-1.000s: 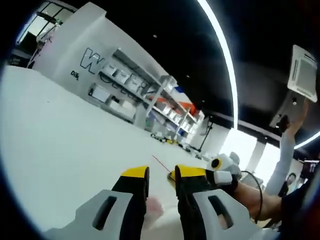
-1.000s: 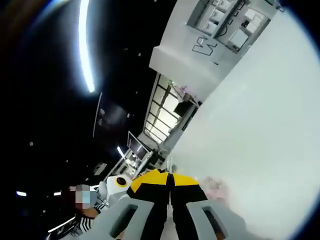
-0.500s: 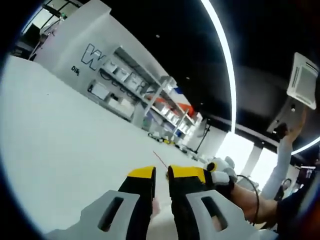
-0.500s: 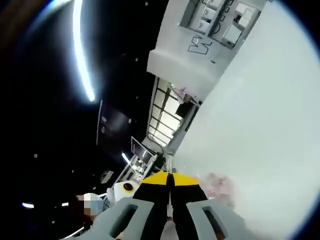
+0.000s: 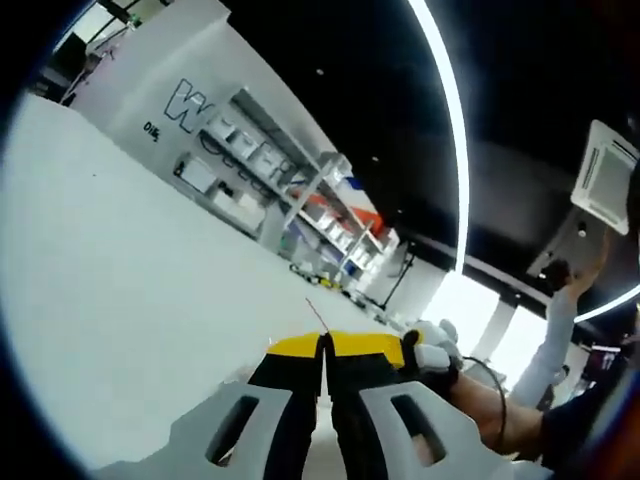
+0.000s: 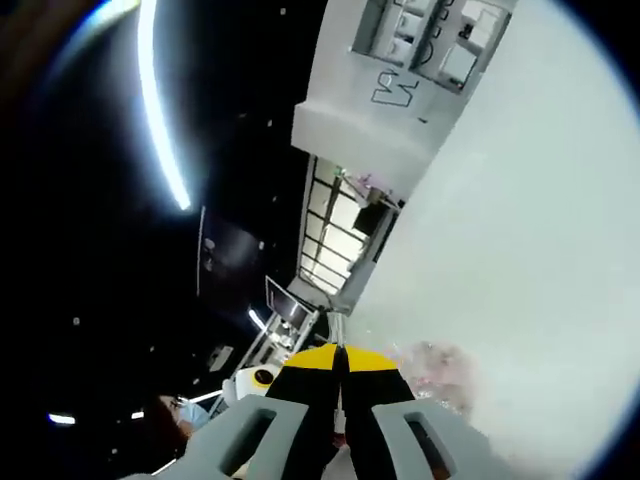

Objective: Open the resealable bag by pulling the two sides of the seal apart until the entire bag opening is separated and visibly accessible.

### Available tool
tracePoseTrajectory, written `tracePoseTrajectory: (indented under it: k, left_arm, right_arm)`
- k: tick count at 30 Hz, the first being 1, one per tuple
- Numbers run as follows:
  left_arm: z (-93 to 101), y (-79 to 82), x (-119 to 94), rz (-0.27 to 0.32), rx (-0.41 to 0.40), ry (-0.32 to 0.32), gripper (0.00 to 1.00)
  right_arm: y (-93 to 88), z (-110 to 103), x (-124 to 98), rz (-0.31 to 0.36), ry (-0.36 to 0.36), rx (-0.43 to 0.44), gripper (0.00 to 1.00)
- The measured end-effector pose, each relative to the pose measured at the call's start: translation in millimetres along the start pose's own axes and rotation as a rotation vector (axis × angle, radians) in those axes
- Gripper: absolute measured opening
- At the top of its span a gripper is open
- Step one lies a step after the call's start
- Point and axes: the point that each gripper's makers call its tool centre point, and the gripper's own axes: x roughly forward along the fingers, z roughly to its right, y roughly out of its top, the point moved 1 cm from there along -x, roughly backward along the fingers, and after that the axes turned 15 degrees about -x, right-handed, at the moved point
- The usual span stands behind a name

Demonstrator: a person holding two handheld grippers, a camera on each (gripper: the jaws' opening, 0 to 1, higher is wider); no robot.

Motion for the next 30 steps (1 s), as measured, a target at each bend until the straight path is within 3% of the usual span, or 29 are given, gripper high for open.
tracePoseTrajectory:
  k: [28, 30]
  left_arm:
    - [-1.1, -5.1, -5.0, -0.037, 0.001, 0.023, 0.0]
    - [-1.7, -4.4, -6.1, -0.04, 0.0, 0.026, 0.0]
  right_arm:
    - [-5.5, 0.5, -4.2, 0.012, -0.045, -0.058, 0.0]
    - [4.1, 7.7, -8.3, 0.05, -0.077, -0.07, 0.0]
